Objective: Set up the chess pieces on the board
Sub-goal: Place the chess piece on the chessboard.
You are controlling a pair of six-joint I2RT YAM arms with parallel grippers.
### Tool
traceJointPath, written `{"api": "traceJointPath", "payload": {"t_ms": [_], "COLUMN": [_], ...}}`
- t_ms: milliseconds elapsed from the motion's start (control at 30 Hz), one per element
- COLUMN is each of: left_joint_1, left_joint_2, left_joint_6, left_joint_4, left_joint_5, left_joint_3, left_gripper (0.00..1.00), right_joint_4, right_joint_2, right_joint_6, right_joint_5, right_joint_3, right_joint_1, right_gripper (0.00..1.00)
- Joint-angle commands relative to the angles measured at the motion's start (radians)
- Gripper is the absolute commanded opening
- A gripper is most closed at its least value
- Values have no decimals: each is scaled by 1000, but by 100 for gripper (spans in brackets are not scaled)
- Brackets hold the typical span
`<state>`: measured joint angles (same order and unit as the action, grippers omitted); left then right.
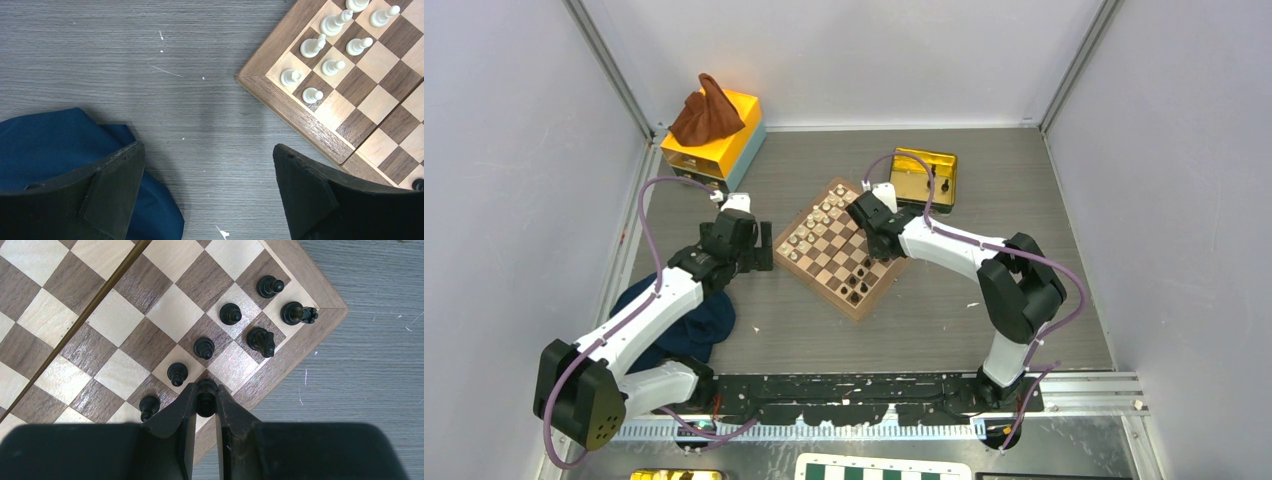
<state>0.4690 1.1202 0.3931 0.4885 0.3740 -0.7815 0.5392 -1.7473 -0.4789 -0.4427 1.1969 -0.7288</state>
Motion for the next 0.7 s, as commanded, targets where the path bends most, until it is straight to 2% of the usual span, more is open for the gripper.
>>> {"api": "traceJointPath", "payload": {"t_ms": [0,667], "left_joint_1": [-4,-4], "left_joint_2": [-4,-8], "left_joint_6": [9,12], "left_joint_4": [-17,-16], "left_joint_5": [6,3], "left_joint_3": [-38,-38], "left_gripper": [100,100], "right_joint_4": [-5,8], "right_joint_2": [13,42], "right_joint_6": [-36,-61], "right_joint_5": [28,39], "right_joint_3": [-27,-56], "right_joint_1": [1,1], "right_gripper": [1,1]}}
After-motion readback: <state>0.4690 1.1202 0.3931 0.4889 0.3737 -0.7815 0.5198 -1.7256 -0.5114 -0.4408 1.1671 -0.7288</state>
